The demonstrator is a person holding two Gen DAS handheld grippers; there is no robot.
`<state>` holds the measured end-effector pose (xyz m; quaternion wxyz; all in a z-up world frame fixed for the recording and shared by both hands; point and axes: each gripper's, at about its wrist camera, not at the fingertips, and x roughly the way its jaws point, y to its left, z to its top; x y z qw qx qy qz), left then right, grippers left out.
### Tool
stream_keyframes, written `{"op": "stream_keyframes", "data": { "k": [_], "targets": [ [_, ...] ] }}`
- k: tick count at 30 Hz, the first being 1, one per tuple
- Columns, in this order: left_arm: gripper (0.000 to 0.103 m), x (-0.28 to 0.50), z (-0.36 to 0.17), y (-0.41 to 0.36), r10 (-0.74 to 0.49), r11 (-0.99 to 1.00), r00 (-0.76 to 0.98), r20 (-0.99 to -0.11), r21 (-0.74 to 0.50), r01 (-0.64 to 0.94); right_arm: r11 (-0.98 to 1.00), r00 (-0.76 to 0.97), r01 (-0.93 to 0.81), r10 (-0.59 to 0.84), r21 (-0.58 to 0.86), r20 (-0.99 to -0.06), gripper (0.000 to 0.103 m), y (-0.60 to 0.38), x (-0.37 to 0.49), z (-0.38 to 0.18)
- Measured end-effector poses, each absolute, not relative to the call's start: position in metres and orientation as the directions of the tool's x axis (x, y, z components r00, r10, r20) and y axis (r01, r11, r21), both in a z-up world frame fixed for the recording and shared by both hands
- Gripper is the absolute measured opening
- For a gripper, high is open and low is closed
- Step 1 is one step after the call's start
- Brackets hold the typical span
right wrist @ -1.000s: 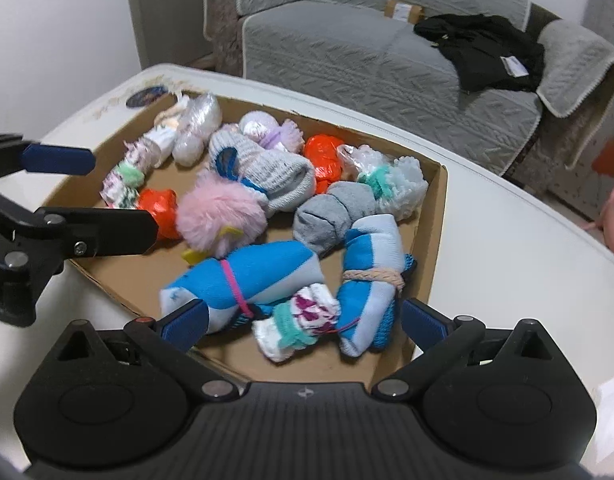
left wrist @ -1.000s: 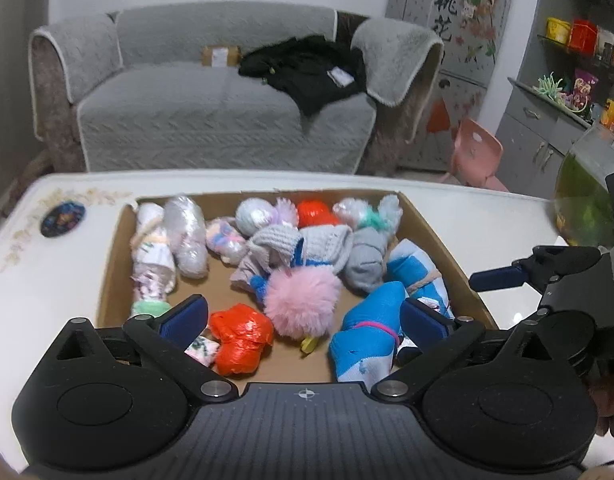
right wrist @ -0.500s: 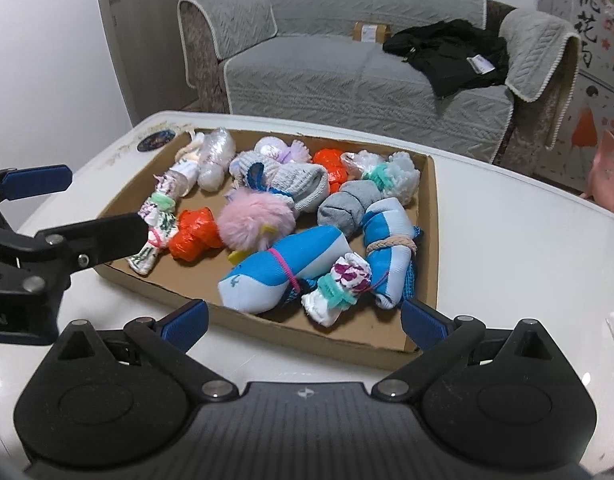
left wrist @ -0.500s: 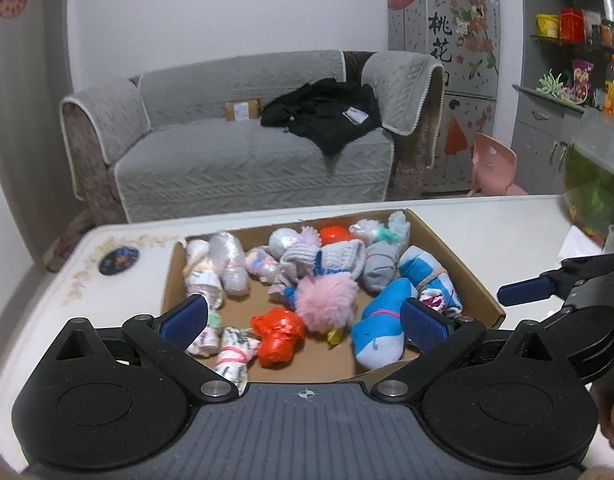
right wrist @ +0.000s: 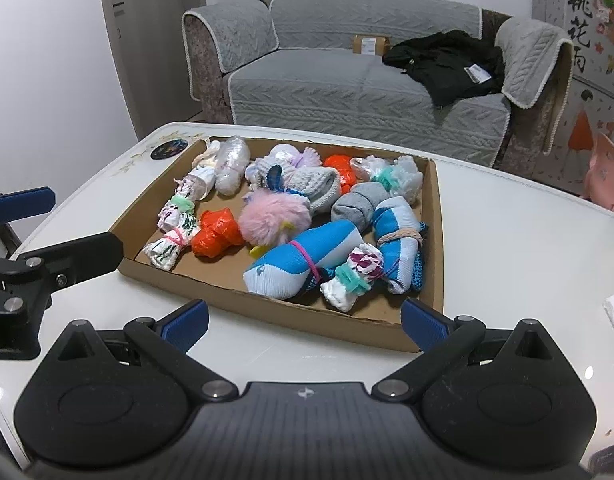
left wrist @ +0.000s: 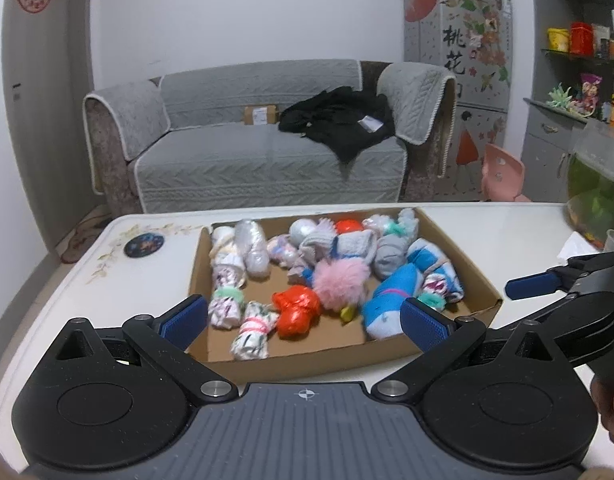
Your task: Organize objects
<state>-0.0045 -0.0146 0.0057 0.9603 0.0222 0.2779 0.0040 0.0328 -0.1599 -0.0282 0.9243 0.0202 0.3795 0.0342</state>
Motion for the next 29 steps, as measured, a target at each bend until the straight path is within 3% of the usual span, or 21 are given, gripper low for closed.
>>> {"op": "stream_keyframes", "data": {
  "k": [29],
  "targets": [
    [0.103,-0.017,0.024,-0.006,0.059,0.998,0.865,-0.498,0.037,-0.047,0.996,0.722,-0.063,0.094,0.07,-0.685,0.102,-0.148,0.03,-0.023]
  ]
}}
